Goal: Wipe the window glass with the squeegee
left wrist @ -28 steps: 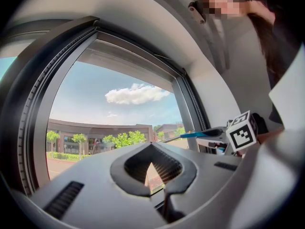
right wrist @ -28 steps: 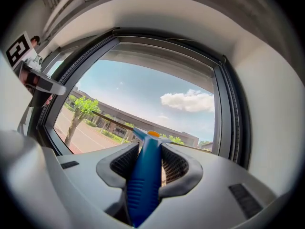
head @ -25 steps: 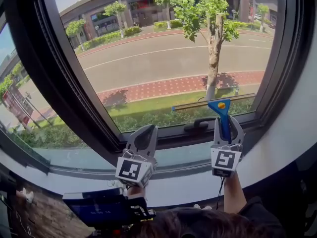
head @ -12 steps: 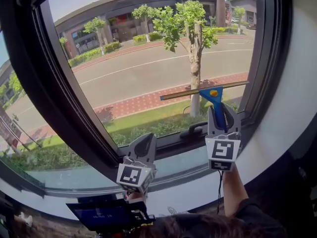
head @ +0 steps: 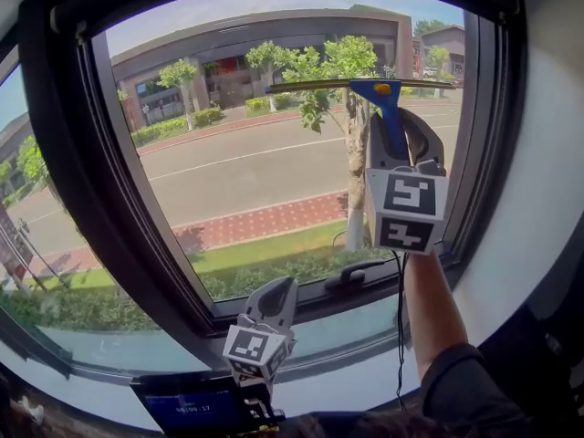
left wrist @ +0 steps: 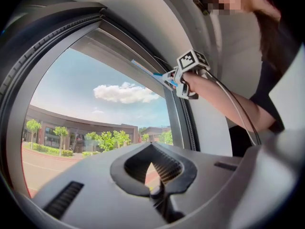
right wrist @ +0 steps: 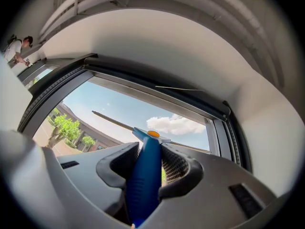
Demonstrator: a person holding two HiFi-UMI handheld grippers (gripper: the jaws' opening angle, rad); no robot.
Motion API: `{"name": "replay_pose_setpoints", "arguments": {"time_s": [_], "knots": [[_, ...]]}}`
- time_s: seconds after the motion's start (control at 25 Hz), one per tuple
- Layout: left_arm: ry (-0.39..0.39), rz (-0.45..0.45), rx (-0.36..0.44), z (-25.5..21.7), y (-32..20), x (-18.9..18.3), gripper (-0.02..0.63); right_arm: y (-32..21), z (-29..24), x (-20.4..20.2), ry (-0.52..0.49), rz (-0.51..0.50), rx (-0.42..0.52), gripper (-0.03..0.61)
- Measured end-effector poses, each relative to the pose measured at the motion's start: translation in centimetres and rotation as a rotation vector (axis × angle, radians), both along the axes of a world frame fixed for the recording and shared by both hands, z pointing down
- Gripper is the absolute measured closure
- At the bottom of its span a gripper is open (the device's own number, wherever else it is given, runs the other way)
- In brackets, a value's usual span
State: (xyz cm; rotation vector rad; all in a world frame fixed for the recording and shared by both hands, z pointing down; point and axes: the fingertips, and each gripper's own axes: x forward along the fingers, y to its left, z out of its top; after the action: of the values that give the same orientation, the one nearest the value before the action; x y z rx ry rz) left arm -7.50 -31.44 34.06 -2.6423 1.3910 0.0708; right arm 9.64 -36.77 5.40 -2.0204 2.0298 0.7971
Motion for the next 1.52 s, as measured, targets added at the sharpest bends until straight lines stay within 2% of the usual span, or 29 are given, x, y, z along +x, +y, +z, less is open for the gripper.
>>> {"name": "replay_pose_setpoints", "arguments": {"time_s": [0.32,0.48,0.64,0.8,1.08,1.52], "knots": [[0.014,0.015,0.026,-0.9,0.3,1.6,0.612,-0.8,-9.7,-1.7,0.044,0.014,0.122,0.437],[0.019,0.012,0.051,-2.0,0.3,1.4,0.612,-1.4,-12.9,-2.0,0.016,0.008,0.158,0.437],[0.025,-0.01,0.059,-2.2,0.4,0.7,0.612,-2.4,-15.3,-1.2,-0.033,-0.003,0.153,0.437],[0.01,-0.025,0.055,-1.5,0.4,-0.1,0.612,-3.0,-16.3,-0.6,-0.035,-0.014,0.166,0.437],[0.025,-0.067,0.04,-1.4,0.2,-0.8,0.612,-3.6,-16.7,-0.6,-0.018,-0.041,0.18,0.437],[0.019,-0.03,0.051,-2.0,0.3,0.2,0.612,-3.6,-14.3,-1.1,0.017,-0.039,0.174,0.437]]}}
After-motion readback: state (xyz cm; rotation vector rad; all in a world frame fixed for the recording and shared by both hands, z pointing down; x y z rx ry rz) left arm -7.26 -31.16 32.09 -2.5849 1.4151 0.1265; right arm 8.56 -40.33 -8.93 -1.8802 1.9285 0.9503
